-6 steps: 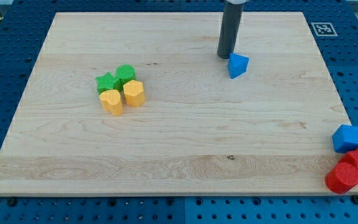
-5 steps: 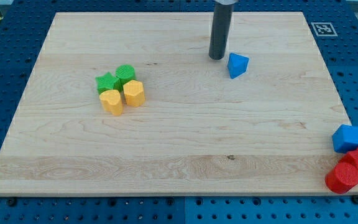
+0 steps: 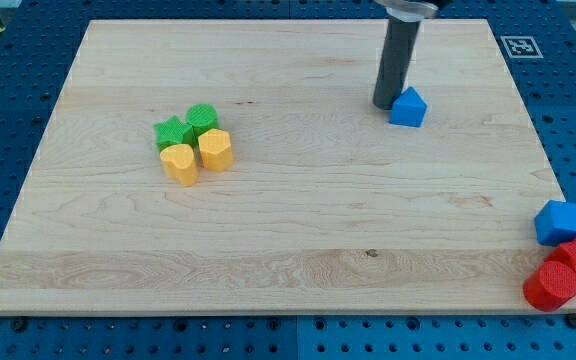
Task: Move the blue triangle left side of the blue cube
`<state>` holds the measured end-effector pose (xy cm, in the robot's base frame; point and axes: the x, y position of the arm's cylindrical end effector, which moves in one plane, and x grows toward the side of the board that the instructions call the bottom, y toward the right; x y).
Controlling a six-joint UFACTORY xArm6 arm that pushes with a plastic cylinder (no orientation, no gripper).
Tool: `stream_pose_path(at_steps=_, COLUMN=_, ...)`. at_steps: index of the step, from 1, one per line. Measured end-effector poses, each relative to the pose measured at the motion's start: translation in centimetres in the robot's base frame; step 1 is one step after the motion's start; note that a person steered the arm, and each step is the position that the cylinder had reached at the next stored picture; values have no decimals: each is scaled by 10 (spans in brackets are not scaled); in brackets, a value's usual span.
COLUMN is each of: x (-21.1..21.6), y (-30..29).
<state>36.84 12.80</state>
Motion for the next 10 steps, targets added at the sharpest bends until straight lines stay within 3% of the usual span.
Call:
stream_pose_path(at_steps=8, x=38, y=107)
stream_pose_path(at_steps=10, x=53, y=105)
